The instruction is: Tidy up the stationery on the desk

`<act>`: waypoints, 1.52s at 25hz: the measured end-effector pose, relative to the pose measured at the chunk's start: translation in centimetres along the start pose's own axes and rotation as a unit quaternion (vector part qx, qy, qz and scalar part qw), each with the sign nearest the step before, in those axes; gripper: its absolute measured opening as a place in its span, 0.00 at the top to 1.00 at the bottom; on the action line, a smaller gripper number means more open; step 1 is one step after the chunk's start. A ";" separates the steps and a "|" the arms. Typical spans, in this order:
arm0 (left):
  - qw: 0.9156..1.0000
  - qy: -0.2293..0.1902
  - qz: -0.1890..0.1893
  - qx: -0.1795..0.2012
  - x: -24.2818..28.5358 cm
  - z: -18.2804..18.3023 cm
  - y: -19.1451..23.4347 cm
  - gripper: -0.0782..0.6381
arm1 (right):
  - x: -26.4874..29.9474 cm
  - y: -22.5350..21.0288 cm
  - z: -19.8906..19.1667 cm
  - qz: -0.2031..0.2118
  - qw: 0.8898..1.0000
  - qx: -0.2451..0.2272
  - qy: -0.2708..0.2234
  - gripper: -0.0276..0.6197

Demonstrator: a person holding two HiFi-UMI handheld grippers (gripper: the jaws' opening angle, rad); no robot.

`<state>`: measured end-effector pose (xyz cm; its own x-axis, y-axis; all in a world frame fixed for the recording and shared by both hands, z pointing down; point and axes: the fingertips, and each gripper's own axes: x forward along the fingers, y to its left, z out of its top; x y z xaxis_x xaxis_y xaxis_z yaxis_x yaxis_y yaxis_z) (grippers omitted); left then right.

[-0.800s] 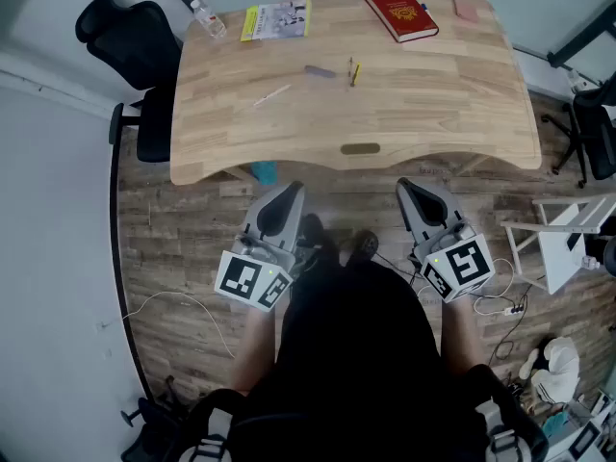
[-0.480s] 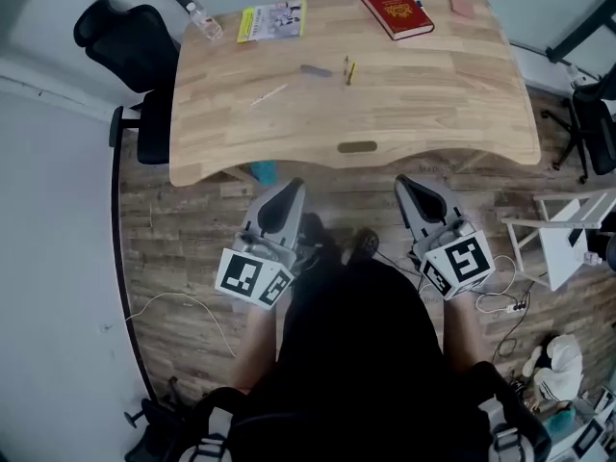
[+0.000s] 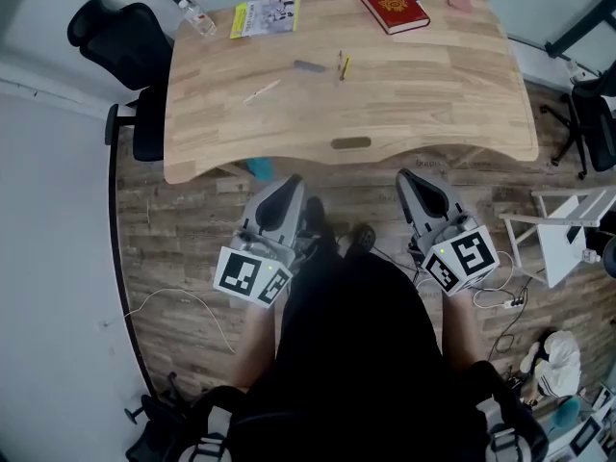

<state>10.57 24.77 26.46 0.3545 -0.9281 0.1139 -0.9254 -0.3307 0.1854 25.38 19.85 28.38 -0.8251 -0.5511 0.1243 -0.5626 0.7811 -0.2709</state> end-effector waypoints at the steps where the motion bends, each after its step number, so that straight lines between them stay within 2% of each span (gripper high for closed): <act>1: 1.000 0.002 0.000 -0.002 0.0 -0.2 0.1 0.83 | 0.0 -0.1 -0.1 -0.001 1.000 0.002 0.002 0.93; 10: 1.000 -0.001 0.011 -0.007 2.2 -0.1 4.6 0.83 | 3.5 -1.8 -0.3 -0.012 1.000 0.019 0.008 0.93; 22: 1.000 -0.027 -0.008 -0.004 10.1 4.0 15.2 0.83 | 14.1 -6.0 5.0 -0.040 0.999 -0.002 -0.006 0.93; 26: 1.000 -0.008 -0.005 0.003 12.1 3.9 19.2 0.83 | 18.0 -6.5 6.2 -0.040 0.999 -0.005 -0.010 0.93; 31: 0.999 0.037 -0.002 0.034 13.6 2.0 23.7 0.83 | 22.0 -6.9 5.5 -0.054 0.999 0.003 0.004 0.93; 38: 0.997 0.072 0.002 0.015 16.0 -0.8 29.6 0.83 | 26.0 -6.9 3.8 -0.067 0.997 0.014 0.026 0.93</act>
<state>-11.08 0.25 34.58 0.3650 -0.8957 0.2540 -0.9294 -0.3345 0.1560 8.00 -0.99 29.87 -0.7444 -0.6338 0.2102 -0.6671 0.6924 -0.2747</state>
